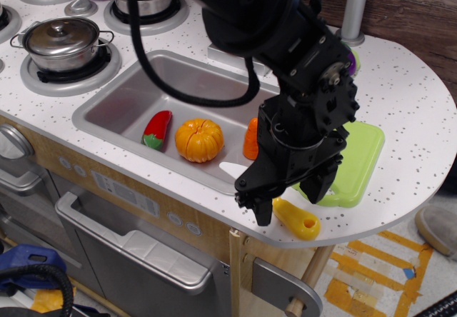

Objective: Put knife on cutting board

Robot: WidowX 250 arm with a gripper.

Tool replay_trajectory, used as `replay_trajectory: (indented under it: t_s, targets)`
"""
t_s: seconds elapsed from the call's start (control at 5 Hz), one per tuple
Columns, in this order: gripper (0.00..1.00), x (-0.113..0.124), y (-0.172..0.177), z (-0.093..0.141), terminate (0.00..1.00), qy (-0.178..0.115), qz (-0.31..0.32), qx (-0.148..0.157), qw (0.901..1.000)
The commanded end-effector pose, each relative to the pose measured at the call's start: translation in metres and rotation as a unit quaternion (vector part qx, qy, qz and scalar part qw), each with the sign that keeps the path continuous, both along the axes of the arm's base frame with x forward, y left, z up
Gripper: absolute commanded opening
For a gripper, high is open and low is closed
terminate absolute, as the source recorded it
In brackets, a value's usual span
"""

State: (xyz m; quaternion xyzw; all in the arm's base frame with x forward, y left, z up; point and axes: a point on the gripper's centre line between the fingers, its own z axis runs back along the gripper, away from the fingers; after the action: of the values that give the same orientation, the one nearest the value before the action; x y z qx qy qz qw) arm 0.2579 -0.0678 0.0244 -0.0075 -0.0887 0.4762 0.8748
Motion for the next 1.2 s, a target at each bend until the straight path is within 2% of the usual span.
replay_trajectory:
  t_s: [0.0, 0.4, 0.6, 0.8, 1.0]
  targets:
    - [1.0, 0.007, 0.007, -0.006, 0.0, -0.022, 0.008, -0.013, 0.9996]
    - [1.0, 0.008, 0.009, -0.02, 0.0, -0.017, 0.024, -0.027, 0.9992]
    - [1.0, 0.007, 0.01, -0.027, 0.0, -0.01, 0.035, -0.046, 0.9983]
    - [0.0, 0.007, 0.009, -0.029, 0.0, -0.02, 0.039, -0.035, 0.9984]
    - [0.0, 0.007, 0.009, -0.024, 0.0, -0.022, 0.036, -0.035, 0.9985]
